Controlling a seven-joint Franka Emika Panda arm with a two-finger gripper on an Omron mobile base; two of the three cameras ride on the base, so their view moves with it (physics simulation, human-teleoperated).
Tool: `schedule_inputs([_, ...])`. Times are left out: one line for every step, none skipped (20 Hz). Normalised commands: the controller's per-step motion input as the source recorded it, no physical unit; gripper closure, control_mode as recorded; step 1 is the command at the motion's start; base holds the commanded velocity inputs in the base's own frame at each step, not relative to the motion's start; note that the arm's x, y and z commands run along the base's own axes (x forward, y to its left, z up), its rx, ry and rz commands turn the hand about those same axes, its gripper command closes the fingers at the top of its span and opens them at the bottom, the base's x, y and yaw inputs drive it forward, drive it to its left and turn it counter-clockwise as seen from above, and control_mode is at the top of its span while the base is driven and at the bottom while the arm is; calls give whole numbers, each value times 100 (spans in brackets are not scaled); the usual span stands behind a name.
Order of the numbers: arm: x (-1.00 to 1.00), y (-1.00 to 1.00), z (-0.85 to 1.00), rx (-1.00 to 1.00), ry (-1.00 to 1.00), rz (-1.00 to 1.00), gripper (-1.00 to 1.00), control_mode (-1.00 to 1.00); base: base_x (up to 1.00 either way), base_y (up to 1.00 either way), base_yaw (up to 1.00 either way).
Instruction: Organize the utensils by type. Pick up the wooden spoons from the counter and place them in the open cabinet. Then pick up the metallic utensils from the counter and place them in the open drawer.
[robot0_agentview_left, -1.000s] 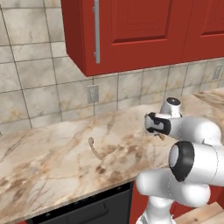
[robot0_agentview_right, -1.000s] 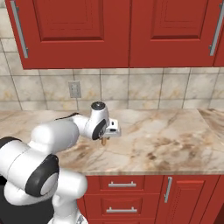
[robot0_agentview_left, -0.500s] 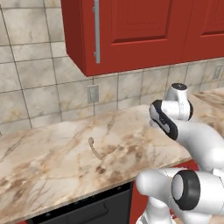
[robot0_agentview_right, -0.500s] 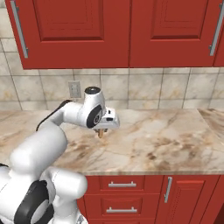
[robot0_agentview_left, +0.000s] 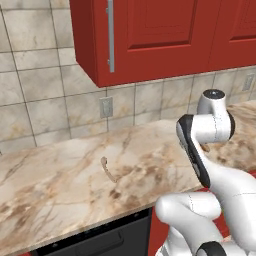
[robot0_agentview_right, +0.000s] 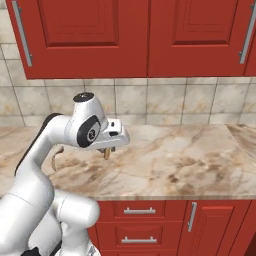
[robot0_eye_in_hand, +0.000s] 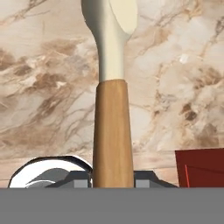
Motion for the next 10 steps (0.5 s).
schedule_inputs([-45,23,54,-14,-9,0,100,-100,0,0,0])
schedule_inputs([-50,18,57,-13,-5,0,100,-100,0,0,0])
schedule_inputs([-49,17,59,-12,-1,0,100,-100,0,0,0])
schedule_inputs([-50,18,59,-12,0,0,100,-100,0,0,0])
schedule_inputs([-44,19,60,-11,0,0,100,-100,0,0,0])
schedule_inputs([-35,26,59,-11,0,0,100,-100,0,0,0])
schedule_inputs([-24,35,58,-11,0,0,100,-100,0,0,0])
schedule_inputs([-24,38,55,-11,0,0,100,-100,0,0,0])
schedule_inputs([-25,35,54,-10,0,0,100,-100,0,0,0])
schedule_inputs([-29,35,54,-9,0,0,100,-100,0,0,0])
